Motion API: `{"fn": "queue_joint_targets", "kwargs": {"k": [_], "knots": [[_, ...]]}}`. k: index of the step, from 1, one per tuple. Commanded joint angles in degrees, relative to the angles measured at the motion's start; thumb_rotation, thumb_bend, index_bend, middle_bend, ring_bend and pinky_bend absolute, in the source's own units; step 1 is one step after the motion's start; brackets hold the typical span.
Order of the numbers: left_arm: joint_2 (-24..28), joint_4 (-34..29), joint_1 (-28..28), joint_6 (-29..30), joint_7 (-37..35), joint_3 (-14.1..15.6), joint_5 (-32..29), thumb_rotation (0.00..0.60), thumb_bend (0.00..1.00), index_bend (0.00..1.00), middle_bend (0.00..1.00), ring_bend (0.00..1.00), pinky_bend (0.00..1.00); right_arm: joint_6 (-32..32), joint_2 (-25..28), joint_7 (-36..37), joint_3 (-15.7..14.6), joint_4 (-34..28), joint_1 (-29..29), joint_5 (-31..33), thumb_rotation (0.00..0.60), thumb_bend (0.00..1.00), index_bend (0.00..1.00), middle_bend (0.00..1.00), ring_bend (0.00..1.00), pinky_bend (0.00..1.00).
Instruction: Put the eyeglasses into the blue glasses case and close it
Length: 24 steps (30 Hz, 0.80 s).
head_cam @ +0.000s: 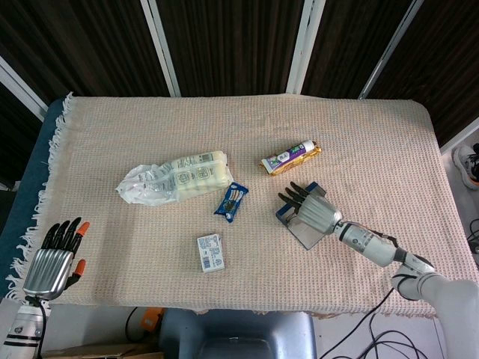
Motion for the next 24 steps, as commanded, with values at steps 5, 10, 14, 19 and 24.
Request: {"fn": "queue_joint_targets", "kwargs": {"k": [5, 10, 14, 19, 24], "knots": [[0.0, 0.0, 0.0, 0.0, 0.1, 0.0, 0.0, 0.6, 0.42, 0.0, 0.0, 0.02, 0.09, 1.1, -0.1, 0.9, -0.5, 0.5, 0.1, -0.3, 0.6, 0.41, 0.55, 0.1, 0.0, 0.0], [-0.1, -0.1, -0.1, 0.0, 0.1, 0.1, 0.1, 0.6, 0.42, 0.0, 0.0, 0.02, 0.09, 3.2, 0.1, 1.1, -0.2, 0.9, -0.3, -0.1, 0.6, 0.39, 0.54, 0.1, 0.0, 0.0], [0.0, -0.1, -0.1, 0.1, 0.0, 0.2, 0.3, 0.6, 0.42, 0.0, 0.0, 0.02, 0.09, 5.2, 0.9, 2.2, 0.4, 1.3, -1.2, 0.7, 0.6, 0.37, 0.53, 0.1, 0.0, 0.0], [0.0, -0.1, -0.1, 0.1, 0.1, 0.3, 0.6, 0.6, 0.42, 0.0, 0.0, 0.02, 0.09, 8.1, 1.9, 4.5, 1.3, 1.5, -2.5, 2.0, 0.6, 0.36, 0.51, 0.1, 0.0, 0.0], [0.1, -0.2, 0.0, 0.4, -0.2, 0.3, 0.8, 0.6, 0.42, 0.0, 0.0, 0.02, 0.09, 13.2, 4.1, 6.7, 2.2, -2.2, -6.3, 4.0, 0.6, 0.28, 0.41, 0.09, 0.0, 0.0]]}}
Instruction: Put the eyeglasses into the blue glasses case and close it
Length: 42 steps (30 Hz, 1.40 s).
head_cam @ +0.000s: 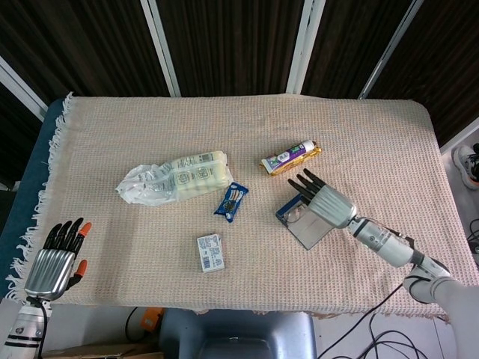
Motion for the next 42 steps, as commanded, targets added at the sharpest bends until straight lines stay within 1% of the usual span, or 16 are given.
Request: {"fn": "queue_joint_targets", "kwargs": {"k": [1, 4, 5, 9, 12, 15, 20, 26, 29, 34, 42], "knots": [[0.1, 0.0, 0.1, 0.1, -0.2, 0.1, 0.1, 0.6, 0.42, 0.0, 0.0, 0.02, 0.09, 3.8, 2.1, 1.9, 0.4, -3.5, -3.1, 1.3, 0.6, 0.27, 0.4, 0.09, 0.0, 0.0], [0.2, -0.1, 0.0, 0.0, -0.3, 0.1, 0.1, 0.6, 0.42, 0.0, 0.0, 0.02, 0.09, 6.7, 4.0, 2.9, -0.4, -6.2, -5.3, 1.0, 0.6, 0.25, 0.37, 0.07, 0.0, 0.0], [0.2, -0.1, 0.0, 0.0, -0.4, 0.2, 0.3, 0.6, 0.41, 0.0, 0.0, 0.02, 0.09, 8.7, 5.1, 4.1, -1.0, -7.5, -6.9, 0.7, 0.6, 0.25, 0.37, 0.07, 0.0, 0.0], [0.2, -0.2, 0.1, 0.1, -0.3, 0.3, 0.5, 0.6, 0.42, 0.0, 0.0, 0.02, 0.09, 10.7, 5.8, 7.5, -2.3, -7.0, -10.0, 0.9, 0.6, 0.25, 0.41, 0.07, 0.0, 0.0], [0.1, -0.2, 0.1, 0.1, -0.1, 0.4, 0.7, 0.6, 0.42, 0.0, 0.0, 0.02, 0.09, 9.6, 4.2, 10.7, -2.8, -3.1, -11.2, 1.5, 0.6, 0.25, 0.47, 0.07, 0.0, 0.0], [0.0, -0.2, 0.1, 0.1, 0.1, 0.5, 0.6, 0.6, 0.42, 0.0, 0.0, 0.02, 0.09, 8.2, 1.7, 13.7, -3.0, 1.7, -11.5, 1.7, 0.6, 0.25, 0.5, 0.07, 0.0, 0.0], [-0.1, -0.1, 0.1, 0.0, 0.2, 0.4, 0.5, 0.6, 0.42, 0.0, 0.0, 0.02, 0.09, 7.8, 0.0, 15.6, -3.1, 4.7, -11.3, 1.4, 0.6, 0.25, 0.55, 0.07, 0.0, 0.0], [-0.2, 0.0, -0.1, -0.3, 0.4, 0.1, 0.0, 0.6, 0.41, 0.0, 0.0, 0.02, 0.09, 5.7, -7.1, 22.2, -4.1, 17.8, -10.5, 0.3, 0.6, 0.25, 0.6, 0.08, 0.0, 0.0], [-0.2, 0.0, -0.2, -0.6, 0.5, 0.1, -0.2, 0.6, 0.42, 0.0, 0.0, 0.02, 0.09, 5.6, -9.4, 24.2, -4.4, 21.8, -10.4, -0.1, 0.6, 0.25, 0.61, 0.08, 0.0, 0.0], [-0.4, 0.0, -0.3, -0.8, 0.9, 0.1, -0.4, 0.6, 0.42, 0.0, 0.0, 0.02, 0.09, 5.2, -11.9, 25.9, -5.2, 25.5, -9.9, -0.8, 0.6, 0.27, 0.62, 0.09, 0.0, 0.0], [-0.4, 0.0, -0.4, -0.9, 0.9, -0.1, -0.7, 0.6, 0.41, 0.0, 0.0, 0.02, 0.09, 4.9, -14.0, 26.4, -5.9, 28.0, -9.3, -1.2, 0.6, 0.33, 0.63, 0.09, 0.0, 0.0]]}}
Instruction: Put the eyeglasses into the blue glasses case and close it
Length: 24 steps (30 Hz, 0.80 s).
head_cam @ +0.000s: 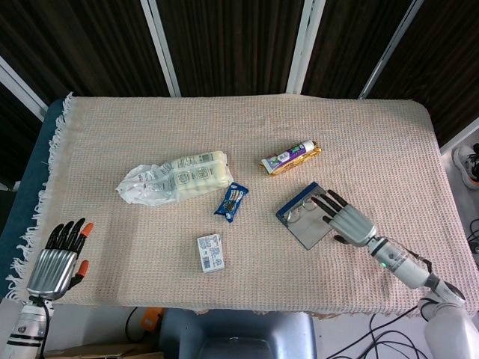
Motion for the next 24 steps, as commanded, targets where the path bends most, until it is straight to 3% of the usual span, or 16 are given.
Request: {"fn": "queue_joint_targets", "kwargs": {"k": [1, 15, 24], "knots": [[0.0, 0.0, 0.0, 0.0, 0.0, 0.0, -0.1, 0.6, 0.42, 0.0, 0.0, 0.02, 0.09, -0.2, -0.4, -0.1, -0.1, 0.5, 0.2, 0.0, 0.6, 0.34, 0.63, 0.09, 0.0, 0.0], [-0.1, 0.0, 0.2, 0.6, 0.2, -0.1, -0.1, 0.6, 0.42, 0.0, 0.0, 0.02, 0.09, -1.1, -2.0, -1.0, 0.1, 0.9, 1.5, 0.5, 0.6, 0.34, 0.62, 0.09, 0.0, 0.0], [-0.1, 0.0, 0.3, 1.0, 0.2, -0.2, 0.0, 0.6, 0.42, 0.0, 0.0, 0.02, 0.09, -2.2, -2.6, -1.3, 0.0, 0.8, 1.9, 0.8, 0.6, 0.42, 0.63, 0.1, 0.0, 0.0]]}}
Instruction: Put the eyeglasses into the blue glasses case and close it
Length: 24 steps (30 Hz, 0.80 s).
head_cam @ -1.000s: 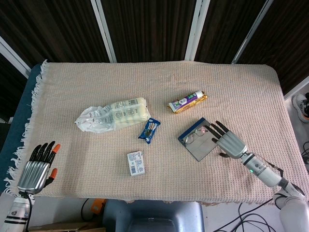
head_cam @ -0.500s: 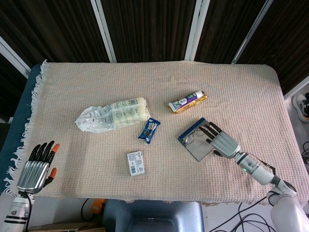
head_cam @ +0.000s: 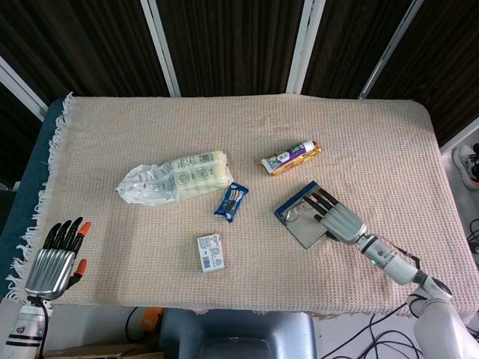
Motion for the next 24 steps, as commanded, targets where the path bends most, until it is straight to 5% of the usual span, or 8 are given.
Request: {"fn": "queue_joint_targets", "kwargs": {"k": [1, 24], "knots": [[0.0, 0.0, 0.0, 0.1, 0.0, 0.0, 0.0, 0.6, 0.41, 0.0, 0.0, 0.02, 0.09, -0.2, -0.2, -0.1, 0.0, 0.0, 0.1, 0.0, 0.6, 0.43, 0.64, 0.1, 0.0, 0.0], [-0.4, 0.2, 0.6, 1.5, 0.4, -0.3, 0.2, 0.6, 0.42, 0.0, 0.0, 0.02, 0.09, 0.2, -2.0, -1.0, 3.4, -1.5, 2.6, 3.2, 0.6, 0.51, 0.69, 0.14, 0.0, 0.0]]}}
